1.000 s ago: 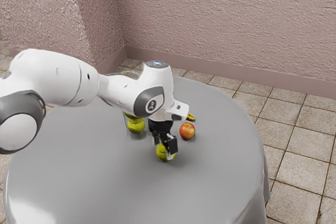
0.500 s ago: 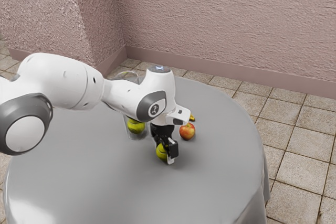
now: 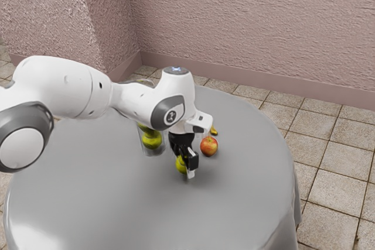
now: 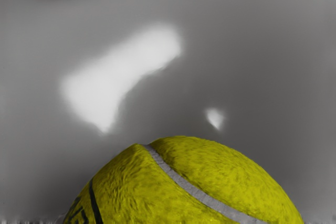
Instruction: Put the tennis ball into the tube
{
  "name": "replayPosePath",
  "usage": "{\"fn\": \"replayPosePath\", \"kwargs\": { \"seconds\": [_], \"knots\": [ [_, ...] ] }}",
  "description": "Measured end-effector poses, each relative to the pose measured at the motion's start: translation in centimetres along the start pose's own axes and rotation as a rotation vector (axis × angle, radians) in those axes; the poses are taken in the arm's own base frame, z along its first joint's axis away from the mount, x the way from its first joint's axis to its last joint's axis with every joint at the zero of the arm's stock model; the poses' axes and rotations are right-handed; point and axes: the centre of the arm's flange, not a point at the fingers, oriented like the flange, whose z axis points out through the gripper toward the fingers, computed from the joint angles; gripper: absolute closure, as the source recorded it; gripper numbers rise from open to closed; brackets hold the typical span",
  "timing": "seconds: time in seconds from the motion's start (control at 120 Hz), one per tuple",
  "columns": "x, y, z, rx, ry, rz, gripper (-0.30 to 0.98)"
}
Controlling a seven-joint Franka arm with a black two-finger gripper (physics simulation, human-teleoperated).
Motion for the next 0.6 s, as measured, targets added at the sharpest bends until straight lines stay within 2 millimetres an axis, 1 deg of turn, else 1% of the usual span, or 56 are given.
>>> {"fn": "replayPosePath", "kwargs": {
  "seconds": [0.067,0.167,0.208,0.292,0.367,0.508,0.6],
  "knots": [
    [0.0,0.0,-1.6,0.007,0.02,0.0,0.36],
    [-0.2,0.1,-5.3,0.017,0.059,0.0,0.38],
    [-0.1,0.1,-7.1,0.024,0.078,0.001,0.38],
    [0.9,-0.2,-11.2,0.04,0.117,0.006,0.39],
    [1.5,-0.5,-14.1,0.047,0.131,0.006,0.39],
    [1.4,-1.9,-18.2,0.054,0.127,-0.012,0.4],
    [0.5,-3.9,-20.4,0.057,0.116,-0.041,0.4]
  ]
}}
